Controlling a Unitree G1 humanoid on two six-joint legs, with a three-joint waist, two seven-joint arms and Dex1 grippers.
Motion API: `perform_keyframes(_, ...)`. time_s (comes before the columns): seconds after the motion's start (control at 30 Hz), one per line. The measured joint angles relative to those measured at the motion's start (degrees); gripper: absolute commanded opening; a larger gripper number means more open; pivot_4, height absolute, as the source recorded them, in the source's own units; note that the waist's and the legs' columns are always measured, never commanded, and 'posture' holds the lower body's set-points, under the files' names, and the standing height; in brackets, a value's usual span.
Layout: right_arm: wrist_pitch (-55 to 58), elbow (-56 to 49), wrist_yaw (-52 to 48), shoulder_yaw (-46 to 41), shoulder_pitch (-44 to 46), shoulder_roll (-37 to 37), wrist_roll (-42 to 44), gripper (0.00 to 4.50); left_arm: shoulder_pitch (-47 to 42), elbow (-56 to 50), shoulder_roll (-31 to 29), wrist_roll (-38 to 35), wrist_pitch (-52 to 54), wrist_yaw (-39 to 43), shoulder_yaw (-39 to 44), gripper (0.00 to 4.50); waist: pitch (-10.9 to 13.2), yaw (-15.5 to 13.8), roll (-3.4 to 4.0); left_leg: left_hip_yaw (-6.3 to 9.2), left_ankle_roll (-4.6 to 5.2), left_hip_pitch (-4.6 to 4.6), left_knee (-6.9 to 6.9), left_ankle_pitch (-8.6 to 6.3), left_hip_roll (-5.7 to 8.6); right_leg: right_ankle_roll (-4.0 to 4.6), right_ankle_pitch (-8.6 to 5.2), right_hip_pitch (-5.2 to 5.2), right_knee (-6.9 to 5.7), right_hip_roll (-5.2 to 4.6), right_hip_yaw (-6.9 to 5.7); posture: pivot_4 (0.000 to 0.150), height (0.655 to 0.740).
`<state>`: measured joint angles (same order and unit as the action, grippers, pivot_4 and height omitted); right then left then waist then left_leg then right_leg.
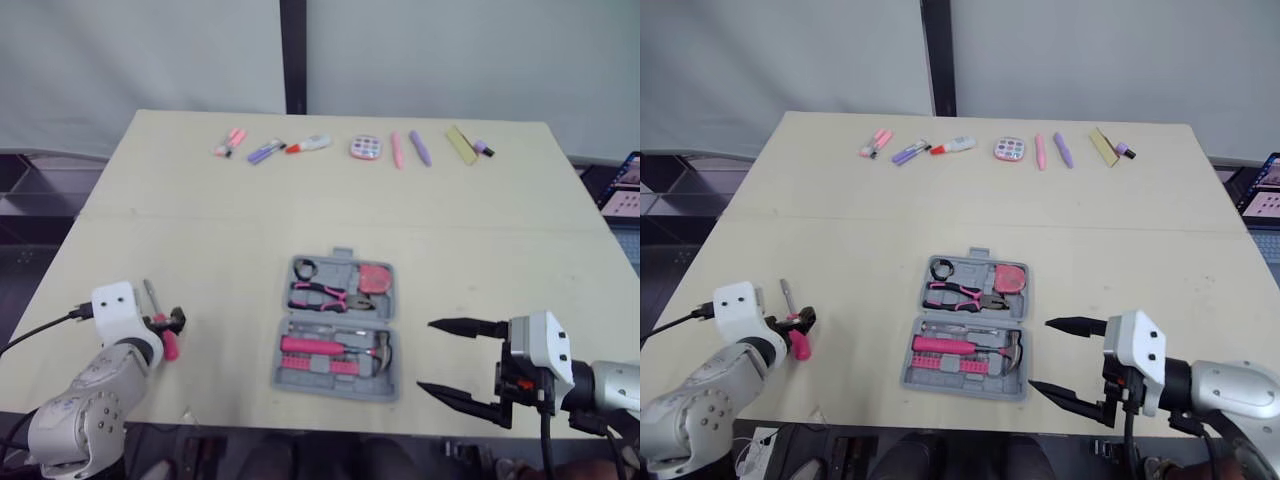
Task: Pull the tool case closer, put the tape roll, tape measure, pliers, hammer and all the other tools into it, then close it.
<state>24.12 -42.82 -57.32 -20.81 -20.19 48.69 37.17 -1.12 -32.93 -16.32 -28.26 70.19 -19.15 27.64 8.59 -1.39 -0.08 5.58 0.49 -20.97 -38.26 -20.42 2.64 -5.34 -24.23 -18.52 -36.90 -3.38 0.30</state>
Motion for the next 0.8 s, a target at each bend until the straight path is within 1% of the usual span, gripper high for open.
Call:
perform_keyframes(0.4,0.03,-0.04,0.86,-0.05,-0.50,0.06,-0.04,4.41,-2.92,6.08,1.79,6.11,-0.38,2.60,-0.80,4.50,-0.03,-0.09,-0.05,0.02,0.00,0.00,-0.02,0.00,0.03,0.00,0.00,-0.01,-0.02,-0.02,-0.01,0.150,0.7336)
perform_keyframes(0.8,-0.15,-0.05,1.20,-0.05,-1.21,0.05,-0.41,4.41,-4.88,10.58,2.34,9.61,-2.51,5.51,-1.11,4.50,-0.04,-0.07,-0.06,0.03,0.00,0.02,-0.03,0.00,0.04,0.00,0.00,-0.02,-0.09,-0.03,-0.02,0.150,0.7336)
